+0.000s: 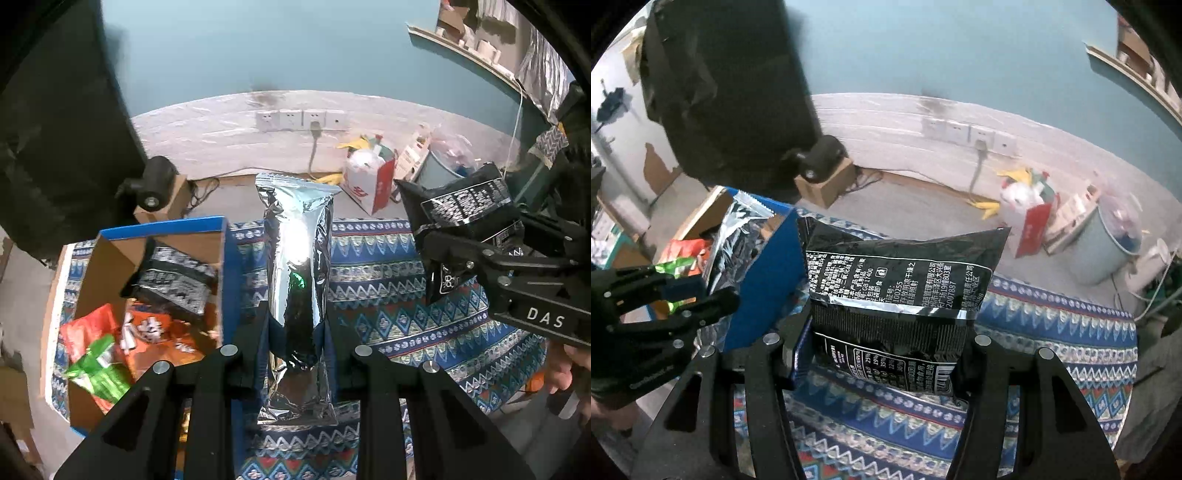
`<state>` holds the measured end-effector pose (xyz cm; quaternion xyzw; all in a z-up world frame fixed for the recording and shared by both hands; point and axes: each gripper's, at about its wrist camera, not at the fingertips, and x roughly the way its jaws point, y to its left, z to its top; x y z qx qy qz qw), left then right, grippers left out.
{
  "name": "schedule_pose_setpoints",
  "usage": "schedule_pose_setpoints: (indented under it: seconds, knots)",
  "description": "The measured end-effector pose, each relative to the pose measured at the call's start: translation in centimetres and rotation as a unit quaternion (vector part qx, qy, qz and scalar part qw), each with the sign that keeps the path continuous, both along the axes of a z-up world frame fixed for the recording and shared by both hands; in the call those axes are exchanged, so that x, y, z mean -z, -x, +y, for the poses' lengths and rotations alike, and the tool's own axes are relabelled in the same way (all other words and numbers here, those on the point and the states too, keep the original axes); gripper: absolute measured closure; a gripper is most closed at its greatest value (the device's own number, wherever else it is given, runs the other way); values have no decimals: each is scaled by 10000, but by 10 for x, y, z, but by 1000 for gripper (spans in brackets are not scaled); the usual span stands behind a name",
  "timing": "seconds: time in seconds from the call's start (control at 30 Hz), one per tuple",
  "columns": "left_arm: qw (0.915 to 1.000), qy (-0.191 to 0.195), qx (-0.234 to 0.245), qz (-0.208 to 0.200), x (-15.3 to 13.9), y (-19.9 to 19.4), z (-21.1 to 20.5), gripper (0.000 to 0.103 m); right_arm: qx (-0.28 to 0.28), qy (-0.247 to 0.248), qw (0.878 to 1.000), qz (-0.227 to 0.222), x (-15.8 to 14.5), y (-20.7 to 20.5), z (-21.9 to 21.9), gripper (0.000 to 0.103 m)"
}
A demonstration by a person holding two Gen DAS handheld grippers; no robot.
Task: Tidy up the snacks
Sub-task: 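Carry the silver pack and black pack over the box and release them inside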
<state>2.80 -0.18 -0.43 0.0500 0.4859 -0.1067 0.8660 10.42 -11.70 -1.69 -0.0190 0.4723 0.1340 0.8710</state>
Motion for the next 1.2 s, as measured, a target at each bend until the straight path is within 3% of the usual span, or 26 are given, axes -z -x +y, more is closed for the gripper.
schedule_pose_setpoints:
  seconds: [0.6,1.0,1.13,1.2]
  knots:
    - [9962,91,-857,-142,-7,9,109,77,-672,-77,9977,63,9,-16,86,46]
    - [9861,254,-1620,281,33,-16,172,76,-934,-82,9952,295,29,-28,130,46]
    - [9822,238,-1849,247,30,-13,185,46,-1034,-65,9942,303,30,-28,143,46]
    - [9805,287,-1929,245,28,-11,191,41,-1103,-48,9934,315,32,-30,152,46]
